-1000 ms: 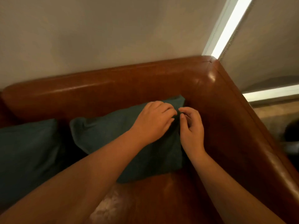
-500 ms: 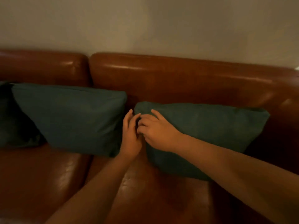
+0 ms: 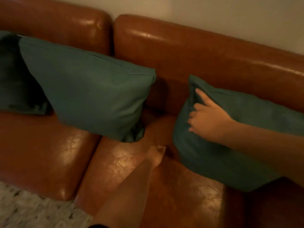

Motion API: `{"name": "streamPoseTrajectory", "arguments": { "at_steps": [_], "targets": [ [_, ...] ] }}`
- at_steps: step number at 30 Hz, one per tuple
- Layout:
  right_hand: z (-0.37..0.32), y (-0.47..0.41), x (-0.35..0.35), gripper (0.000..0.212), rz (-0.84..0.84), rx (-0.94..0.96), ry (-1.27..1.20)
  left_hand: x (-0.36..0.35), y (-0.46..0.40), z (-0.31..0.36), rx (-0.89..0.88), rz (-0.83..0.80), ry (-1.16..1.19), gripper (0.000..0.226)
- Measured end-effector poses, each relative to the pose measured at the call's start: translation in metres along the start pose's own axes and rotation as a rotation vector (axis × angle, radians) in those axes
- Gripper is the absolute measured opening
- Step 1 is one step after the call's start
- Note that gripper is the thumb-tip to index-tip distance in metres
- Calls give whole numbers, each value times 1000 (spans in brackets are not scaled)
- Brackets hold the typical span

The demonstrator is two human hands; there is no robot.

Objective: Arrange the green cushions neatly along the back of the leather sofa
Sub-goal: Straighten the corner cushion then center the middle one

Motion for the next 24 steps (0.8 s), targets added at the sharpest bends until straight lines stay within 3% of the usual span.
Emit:
{"name": "streamPoseTrajectory", "arguments": {
  "at_steps": [1, 3, 5, 6, 8, 11, 15, 19, 24],
  "targets": [
    [8, 16, 8, 31, -31, 11, 8, -5, 0, 1, 42, -38, 37, 25],
    [5, 7, 5, 28, 35, -32, -40, -18, 2, 16, -18, -106, 112, 30],
    [9, 15, -4, 25, -27, -72, -102, -34, 11, 34, -78, -198, 134, 30],
    [10, 18, 1, 22, 63, -78, -99, -40, 13, 39, -80, -221, 158, 29],
    [17, 23, 6, 16, 212, -115, -108, -48, 15, 40, -36, -199, 250, 27],
    [19, 29, 7, 15, 236, -125, -164, -61, 17, 38, 3, -140, 364, 25],
    [28, 37, 3, 33, 306, -154, -200, -63, 23, 38, 35, 153, 490, 20],
    [28, 38, 0, 43, 258, -151, -229, -78, 32, 48, 75, 68, 662, 16],
    [26, 36, -4, 28, 216, -153, -188, -49, 20, 41, 24, 75, 499, 13]
  ]
}}
Point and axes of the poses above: each hand's wrist, its own y-axis away from the middle knuckle, its own x-axis out of the back of the hand, z = x × y, the point moved 6 cm from there along -y, towards the middle knuckle, and after that the axes turned 8 degrees about -x, right-handed, at the moved point
